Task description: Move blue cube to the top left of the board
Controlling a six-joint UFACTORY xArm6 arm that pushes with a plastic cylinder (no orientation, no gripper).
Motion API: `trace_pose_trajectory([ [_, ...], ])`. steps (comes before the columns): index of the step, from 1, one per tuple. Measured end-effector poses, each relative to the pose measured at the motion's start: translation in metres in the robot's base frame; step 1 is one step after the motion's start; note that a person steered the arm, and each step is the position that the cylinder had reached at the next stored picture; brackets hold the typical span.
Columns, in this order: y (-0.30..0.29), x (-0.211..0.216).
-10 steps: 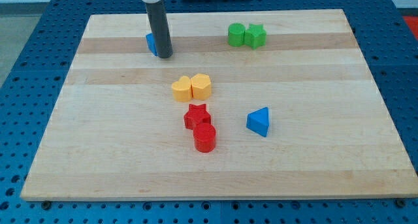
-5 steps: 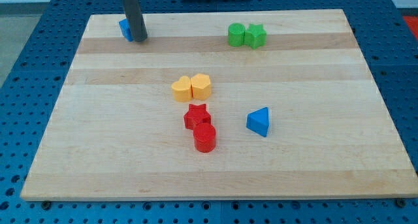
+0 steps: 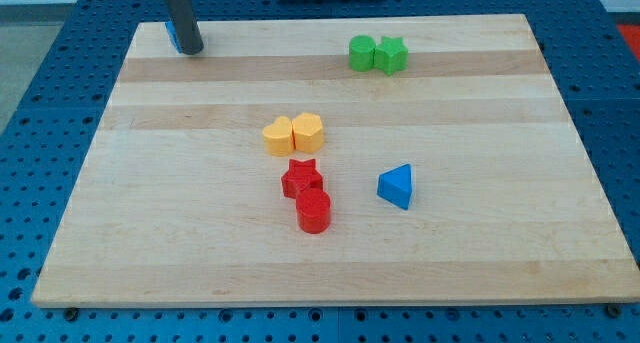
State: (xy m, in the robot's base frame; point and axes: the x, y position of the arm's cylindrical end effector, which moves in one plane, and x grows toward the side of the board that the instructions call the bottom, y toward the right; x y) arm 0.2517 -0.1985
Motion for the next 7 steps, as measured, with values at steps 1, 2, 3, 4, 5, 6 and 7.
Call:
trace_pose_trajectory([
  [1,0.009,-0.004],
  [2,0.009,-0.018],
  [3,0.005,-0.030],
  [4,-0.009,-0.035],
  [5,-0.010,-0.035],
  [6,-0.010,-0.035],
  [7,-0.010,-0.035],
])
